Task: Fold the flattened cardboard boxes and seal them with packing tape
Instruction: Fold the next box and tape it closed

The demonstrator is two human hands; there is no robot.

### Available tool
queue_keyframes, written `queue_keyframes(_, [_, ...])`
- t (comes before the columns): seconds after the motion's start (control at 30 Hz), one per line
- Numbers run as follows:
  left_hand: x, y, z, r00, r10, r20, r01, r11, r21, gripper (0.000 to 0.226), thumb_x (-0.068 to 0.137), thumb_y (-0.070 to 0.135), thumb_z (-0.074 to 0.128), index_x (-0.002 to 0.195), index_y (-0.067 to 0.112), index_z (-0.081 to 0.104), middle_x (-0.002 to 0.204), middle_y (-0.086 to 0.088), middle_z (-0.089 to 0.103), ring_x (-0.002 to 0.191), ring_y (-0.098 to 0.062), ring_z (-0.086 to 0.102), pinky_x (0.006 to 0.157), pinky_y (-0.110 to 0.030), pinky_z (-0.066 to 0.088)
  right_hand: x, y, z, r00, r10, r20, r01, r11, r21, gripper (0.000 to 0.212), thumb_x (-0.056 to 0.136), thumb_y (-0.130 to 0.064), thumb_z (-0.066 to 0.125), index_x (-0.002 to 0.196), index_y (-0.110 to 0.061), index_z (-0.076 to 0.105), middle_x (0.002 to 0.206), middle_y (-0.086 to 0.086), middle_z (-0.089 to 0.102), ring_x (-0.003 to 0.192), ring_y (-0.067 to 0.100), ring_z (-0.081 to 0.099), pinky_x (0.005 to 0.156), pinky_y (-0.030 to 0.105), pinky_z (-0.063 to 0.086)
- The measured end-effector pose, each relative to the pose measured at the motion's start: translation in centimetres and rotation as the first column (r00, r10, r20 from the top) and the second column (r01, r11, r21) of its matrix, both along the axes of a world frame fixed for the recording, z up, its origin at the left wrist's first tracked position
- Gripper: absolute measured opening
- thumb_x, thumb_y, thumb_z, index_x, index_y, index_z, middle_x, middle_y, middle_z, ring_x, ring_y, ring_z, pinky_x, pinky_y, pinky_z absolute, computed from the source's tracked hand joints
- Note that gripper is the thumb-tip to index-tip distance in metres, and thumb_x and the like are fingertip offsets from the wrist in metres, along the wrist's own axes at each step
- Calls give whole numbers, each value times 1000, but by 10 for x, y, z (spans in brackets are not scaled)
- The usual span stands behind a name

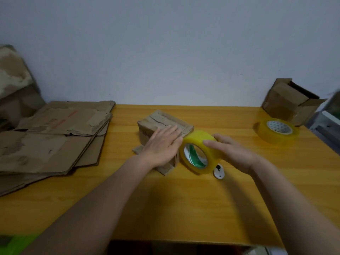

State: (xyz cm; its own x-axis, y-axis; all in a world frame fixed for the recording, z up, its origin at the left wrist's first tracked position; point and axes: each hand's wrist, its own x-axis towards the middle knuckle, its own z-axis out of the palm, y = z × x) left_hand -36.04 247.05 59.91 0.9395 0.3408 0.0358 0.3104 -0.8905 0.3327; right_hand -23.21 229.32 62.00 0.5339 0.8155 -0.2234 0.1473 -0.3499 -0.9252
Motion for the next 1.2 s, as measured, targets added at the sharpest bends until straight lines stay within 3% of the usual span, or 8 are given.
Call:
queue_keyframes(0.1, [-3,14,-3,1000,3,1,-3,998,57,51,104,44,13,154,31,11,161,12,5,148,-8,0,117,-31,-9,-9,3,-5,997,-26,-76,32,996,88,22,91,-27,60,111,-18,60,110,8,67,97,21,65,88,38,52])
queue_keyframes(0.23, [-4,29,-4,994,-111,-1,110,992,67,48,104,39,17,152,35,13,161,14,8,148,-8,1,119,-32,-6,-30,1,-8,988,-27,-151,52,985,162,40,85,-26,63,113,2,57,94,9,64,78,15,61,64,23,49])
queue_keyframes(0.43, [-6,45,5,979,-187,-77,190,981,32,47,105,36,21,151,38,14,160,15,9,148,-9,-2,117,-29,1,-60,-3,-24,981,-53,-185,71,993,90,69,74,-50,71,104,11,61,92,24,67,80,29,59,71,38,45])
queue_keyframes(0.63, [1,39,3,995,-103,17,105,979,-175,44,106,36,20,149,36,30,159,15,16,147,-6,-1,118,-35,5,-75,-2,-34,963,-113,-246,143,983,111,48,83,-44,62,86,3,64,78,20,64,71,28,60,66,36,48])
queue_keyframes(0.8, [3,18,-15,979,70,191,-22,970,-243,77,75,57,72,142,35,42,155,18,25,146,-3,2,117,-45,14,-77,-5,-33,951,-76,-301,114,987,110,35,92,-37,57,90,-3,66,74,9,64,65,18,59,60,26,47])
queue_keyframes(0.9, [3,19,-21,975,66,211,-13,969,-245,90,64,58,79,143,35,41,156,18,24,146,-4,-1,119,-49,15,-57,-12,-34,968,-204,-149,217,973,75,40,97,-37,50,80,-4,64,68,9,63,60,20,56,58,29,48])
queue_keyframes(1.03, [5,21,-22,972,64,224,-2,964,-267,95,59,64,78,142,36,41,156,19,24,146,-3,-2,118,-53,16,-13,-15,-67,739,-382,555,567,797,-207,33,94,-43,54,92,-11,63,100,10,64,92,28,58,74,37,44])
queue_keyframes(1.2, [4,21,-21,973,12,229,56,956,-287,101,51,73,69,141,36,42,155,19,25,146,-2,-3,120,-48,12,-2,-10,-90,762,-330,557,551,782,-291,33,91,-40,58,106,-11,62,113,9,57,111,30,52,80,35,42])
